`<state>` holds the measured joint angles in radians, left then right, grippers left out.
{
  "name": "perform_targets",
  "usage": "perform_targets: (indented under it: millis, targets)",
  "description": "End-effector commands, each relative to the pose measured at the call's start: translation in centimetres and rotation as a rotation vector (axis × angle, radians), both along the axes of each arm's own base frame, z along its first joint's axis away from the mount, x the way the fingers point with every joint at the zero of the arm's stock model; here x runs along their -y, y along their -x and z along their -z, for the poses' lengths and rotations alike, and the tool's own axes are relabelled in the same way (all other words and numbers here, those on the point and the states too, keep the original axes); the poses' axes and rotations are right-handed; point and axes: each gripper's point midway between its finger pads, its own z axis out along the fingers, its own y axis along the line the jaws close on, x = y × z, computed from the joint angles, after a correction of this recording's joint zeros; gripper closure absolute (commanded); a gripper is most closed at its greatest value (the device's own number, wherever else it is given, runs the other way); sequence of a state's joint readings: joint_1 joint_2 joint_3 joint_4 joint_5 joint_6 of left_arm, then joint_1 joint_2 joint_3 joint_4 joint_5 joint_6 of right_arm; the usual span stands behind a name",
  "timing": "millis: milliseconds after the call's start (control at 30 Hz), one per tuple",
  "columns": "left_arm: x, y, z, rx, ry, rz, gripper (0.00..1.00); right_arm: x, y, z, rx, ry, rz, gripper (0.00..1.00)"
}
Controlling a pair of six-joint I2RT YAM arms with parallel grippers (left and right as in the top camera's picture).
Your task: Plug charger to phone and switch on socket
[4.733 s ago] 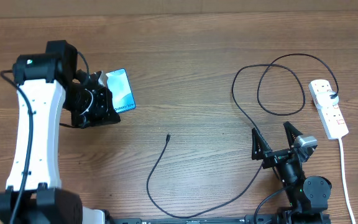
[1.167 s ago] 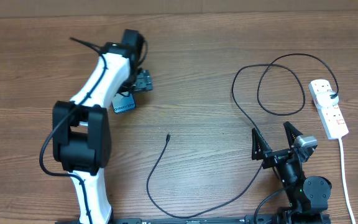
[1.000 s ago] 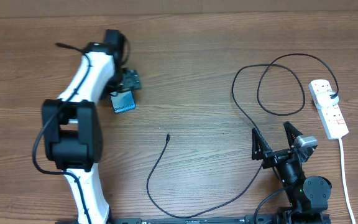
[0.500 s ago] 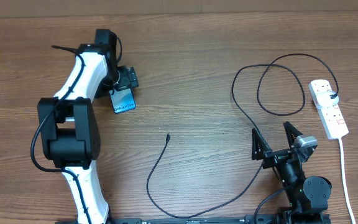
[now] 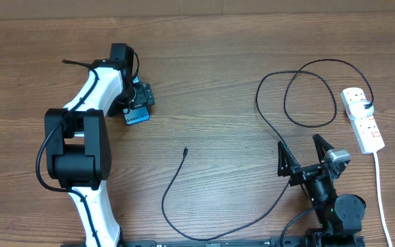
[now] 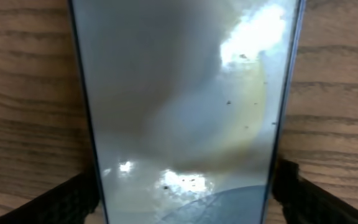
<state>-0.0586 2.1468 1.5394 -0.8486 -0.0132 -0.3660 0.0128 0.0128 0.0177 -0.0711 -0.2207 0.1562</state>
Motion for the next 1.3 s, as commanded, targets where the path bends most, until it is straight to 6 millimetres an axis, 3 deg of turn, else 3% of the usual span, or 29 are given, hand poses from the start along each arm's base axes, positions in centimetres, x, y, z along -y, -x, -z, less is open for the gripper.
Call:
perform_targets:
  millis: [0, 200, 500, 700, 900, 1033, 1267]
  targets:
    - [1.5, 3.4, 2.9, -0.139, 0.09, -0.01, 0.18, 0.3, -0.1, 0.1, 0.005, 0.004, 0.017, 0.0]
    - [2.5, 5.2, 2.7, -0.213, 0.142, -0.009, 0.24, 0.3, -0.1, 0.1, 0.005, 0.004, 0.017, 0.0]
    - [3.6, 8.5, 2.2, -0.346, 0.142, 0.011, 0.24, 0.3, -0.1, 0.1, 0.006, 0.004, 0.017, 0.0]
    - [5.6, 10.3, 1.8, -0.408, 0.124, 0.07, 0.24, 0.3, -0.1, 0.1, 0.006, 0.004, 0.017, 0.0]
    - [8.3, 10.3, 2.1, -0.379, 0.112, 0.145, 0.0, 0.3, -0.1, 0.1, 0.006, 0.004, 0.017, 0.0]
    - [8.8, 9.8, 2.2, -0.355, 0.111, 0.128, 0.0, 0.3, -0.1, 0.1, 0.006, 0.004, 0.017, 0.0]
    - [7.8, 9.5, 2.2, -0.356, 0.108, 0.089, 0.0, 0.3, -0.1, 0.1, 0.006, 0.004, 0.017, 0.0]
